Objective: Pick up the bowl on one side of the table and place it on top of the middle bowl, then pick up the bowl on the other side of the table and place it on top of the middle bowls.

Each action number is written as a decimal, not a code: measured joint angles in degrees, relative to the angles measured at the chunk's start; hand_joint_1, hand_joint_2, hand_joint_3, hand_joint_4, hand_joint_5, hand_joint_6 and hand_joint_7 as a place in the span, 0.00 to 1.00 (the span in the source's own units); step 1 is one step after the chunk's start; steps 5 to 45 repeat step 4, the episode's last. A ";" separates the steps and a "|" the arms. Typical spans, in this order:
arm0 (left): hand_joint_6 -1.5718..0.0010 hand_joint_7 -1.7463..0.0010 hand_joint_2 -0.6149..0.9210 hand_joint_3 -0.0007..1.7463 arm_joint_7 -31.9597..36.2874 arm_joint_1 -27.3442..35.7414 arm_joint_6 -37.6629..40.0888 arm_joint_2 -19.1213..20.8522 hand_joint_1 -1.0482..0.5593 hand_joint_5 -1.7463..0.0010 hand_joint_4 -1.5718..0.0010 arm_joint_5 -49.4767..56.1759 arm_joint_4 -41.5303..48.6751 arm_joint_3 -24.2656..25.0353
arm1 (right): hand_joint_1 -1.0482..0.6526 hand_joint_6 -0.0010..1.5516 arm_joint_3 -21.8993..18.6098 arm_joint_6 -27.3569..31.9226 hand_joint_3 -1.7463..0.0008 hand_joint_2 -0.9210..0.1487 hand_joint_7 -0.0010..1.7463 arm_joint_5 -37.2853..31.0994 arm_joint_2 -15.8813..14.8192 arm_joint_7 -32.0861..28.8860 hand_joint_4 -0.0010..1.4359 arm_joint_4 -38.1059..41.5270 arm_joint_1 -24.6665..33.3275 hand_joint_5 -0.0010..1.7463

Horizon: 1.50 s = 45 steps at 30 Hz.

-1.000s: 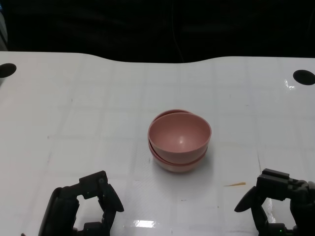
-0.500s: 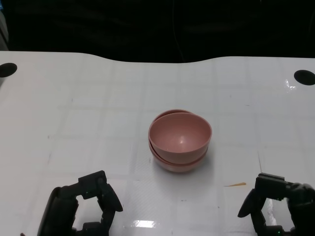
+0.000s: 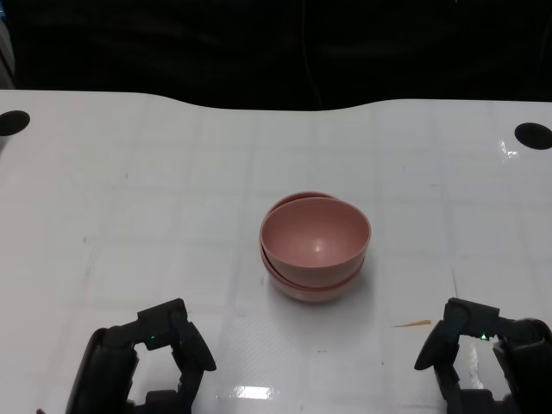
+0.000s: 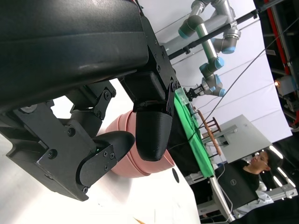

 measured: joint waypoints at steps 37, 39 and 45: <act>0.46 0.18 0.69 0.74 0.00 0.66 0.01 0.14 0.62 0.03 0.44 0.11 -0.27 0.02 | 0.68 0.53 -0.09 0.57 0.17 0.56 0.80 0.05 0.55 1.27 0.58 -0.20 0.05 0.97; 0.46 0.18 0.69 0.74 0.00 0.66 0.01 0.14 0.62 0.03 0.44 0.11 -0.27 0.02 | 0.68 0.53 -0.09 0.57 0.17 0.56 0.80 0.05 0.55 1.27 0.58 -0.20 0.05 0.97; 0.46 0.18 0.69 0.74 0.00 0.66 0.01 0.14 0.62 0.03 0.44 0.11 -0.27 0.02 | 0.68 0.53 -0.09 0.57 0.17 0.56 0.80 0.05 0.55 1.27 0.58 -0.20 0.05 0.97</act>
